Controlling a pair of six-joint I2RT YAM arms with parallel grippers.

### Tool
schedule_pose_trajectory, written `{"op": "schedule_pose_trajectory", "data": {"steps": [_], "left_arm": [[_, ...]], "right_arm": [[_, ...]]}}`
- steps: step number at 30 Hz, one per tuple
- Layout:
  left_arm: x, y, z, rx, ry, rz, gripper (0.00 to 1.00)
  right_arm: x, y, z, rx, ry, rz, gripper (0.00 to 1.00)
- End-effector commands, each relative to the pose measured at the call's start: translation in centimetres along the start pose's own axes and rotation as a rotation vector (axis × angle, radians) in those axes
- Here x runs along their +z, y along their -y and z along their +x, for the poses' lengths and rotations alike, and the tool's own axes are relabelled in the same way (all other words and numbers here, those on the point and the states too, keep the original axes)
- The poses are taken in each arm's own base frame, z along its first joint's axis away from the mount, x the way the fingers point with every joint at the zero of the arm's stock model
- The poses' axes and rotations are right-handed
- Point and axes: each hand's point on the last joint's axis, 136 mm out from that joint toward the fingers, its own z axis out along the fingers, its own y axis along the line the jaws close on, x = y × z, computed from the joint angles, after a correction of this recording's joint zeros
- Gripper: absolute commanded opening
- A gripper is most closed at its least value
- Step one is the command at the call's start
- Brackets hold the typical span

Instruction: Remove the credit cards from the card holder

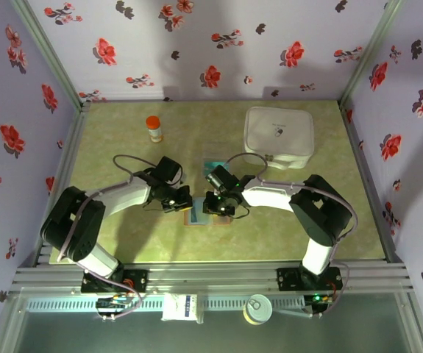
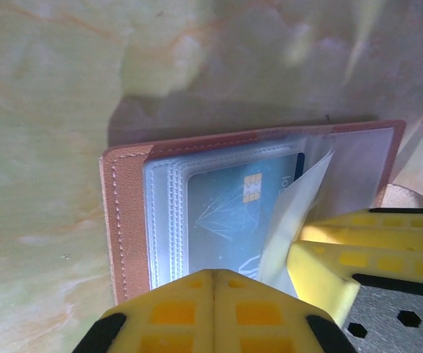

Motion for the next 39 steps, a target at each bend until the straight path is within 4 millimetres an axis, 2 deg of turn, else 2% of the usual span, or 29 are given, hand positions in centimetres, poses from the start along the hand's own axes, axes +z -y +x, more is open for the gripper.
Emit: {"op": "schedule_pose_trajectory", "data": {"steps": [1, 9, 16, 24, 32, 39], "left_arm": [[0.4, 0.8, 0.2, -0.005, -0.024, 0.003, 0.0], [0.4, 2.0, -0.1, 0.006, -0.015, 0.023, 0.0], [0.1, 2.9, -0.5, 0.009, -0.004, 0.039, 0.01], [0.2, 5.1, -1.0, 0.035, -0.006, 0.073, 0.01], [1.8, 7.4, -0.7, 0.067, -0.035, 0.088, 0.02], [4.2, 8.3, 0.0, 0.083, -0.077, 0.082, 0.02]], "right_arm": [[-0.2, 0.6, 0.1, 0.0, -0.001, 0.008, 0.23], [-1.3, 0.3, -0.1, -0.003, 0.023, -0.002, 0.23], [-3.8, 1.2, -0.9, -0.011, 0.066, 0.033, 0.27], [-7.7, 2.0, -1.9, -0.009, 0.135, 0.041, 0.27], [-10.9, 3.3, -2.7, 0.005, 0.203, 0.053, 0.28], [-11.9, 3.6, -2.7, 0.012, 0.221, 0.05, 0.28]]}}
